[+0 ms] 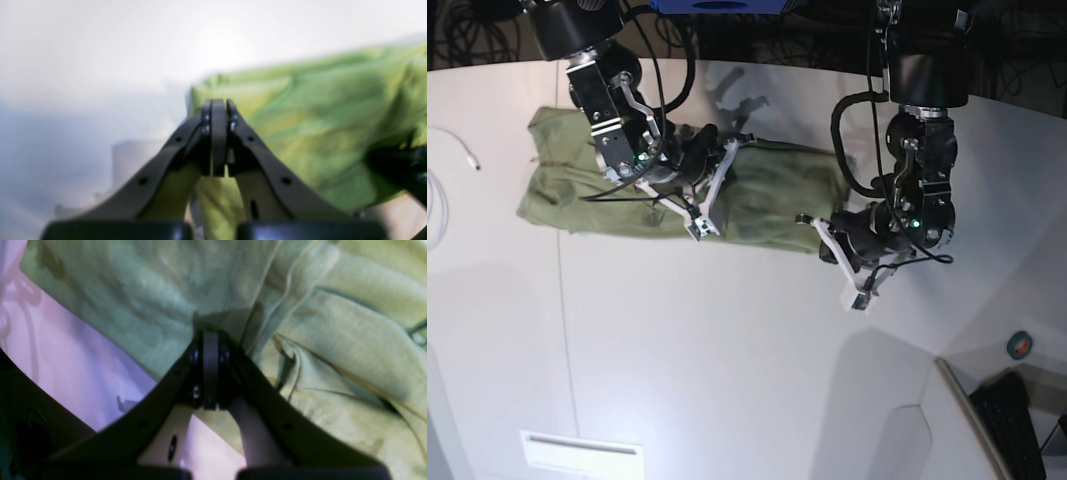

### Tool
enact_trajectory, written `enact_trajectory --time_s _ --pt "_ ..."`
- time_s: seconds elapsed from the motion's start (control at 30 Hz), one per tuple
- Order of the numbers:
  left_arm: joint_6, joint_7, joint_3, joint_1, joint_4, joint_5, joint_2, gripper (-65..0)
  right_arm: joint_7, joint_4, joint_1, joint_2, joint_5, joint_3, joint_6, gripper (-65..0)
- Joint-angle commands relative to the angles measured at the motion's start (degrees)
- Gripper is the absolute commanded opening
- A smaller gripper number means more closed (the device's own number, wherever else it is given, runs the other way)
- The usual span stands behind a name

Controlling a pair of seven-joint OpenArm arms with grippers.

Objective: Layout the t-shirt on the table in an organized manner, then fold the t-shirt properly
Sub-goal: 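Release the shirt and lift both grippers away from it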

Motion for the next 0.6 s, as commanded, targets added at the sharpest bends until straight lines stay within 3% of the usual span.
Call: enact_trajectory --time_s 0.0,0.13,0.27,0.43,0.57 --pt "-0.31 -0.71 -0.04 -1.33 -0.12 -0.36 0.75 -65.0 -0.62 0.55 0.28 0.02 -0.42 -0.07 -0.37 -65.0" --pt "-0.31 -1.33 -0.3 -5.72 -10.14 -0.36 0.93 -65.0 -0.62 0.55 0.28 0.02 -0.42 -0.15 -0.37 -65.0" --pt "-0.31 -5.63 -0.48 -8.18 -16.3 -0.36 0.58 -65.0 -0.62 0.55 0.28 0.02 -0.42 -0.24 -0.37 -65.0" --pt "-0.31 -0.89 -4.79 -6.34 -5.57 -0.36 0.4 -65.0 -0.62 0.99 0.37 0.02 -0.51 -0.24 -0.37 -65.0" --pt "-0.49 3.51 -9.36 -3.26 5.68 -0.44 1.19 -65.0 -0.62 8.72 -1.56 1.08 -0.42 0.02 -0.37 -65.0"
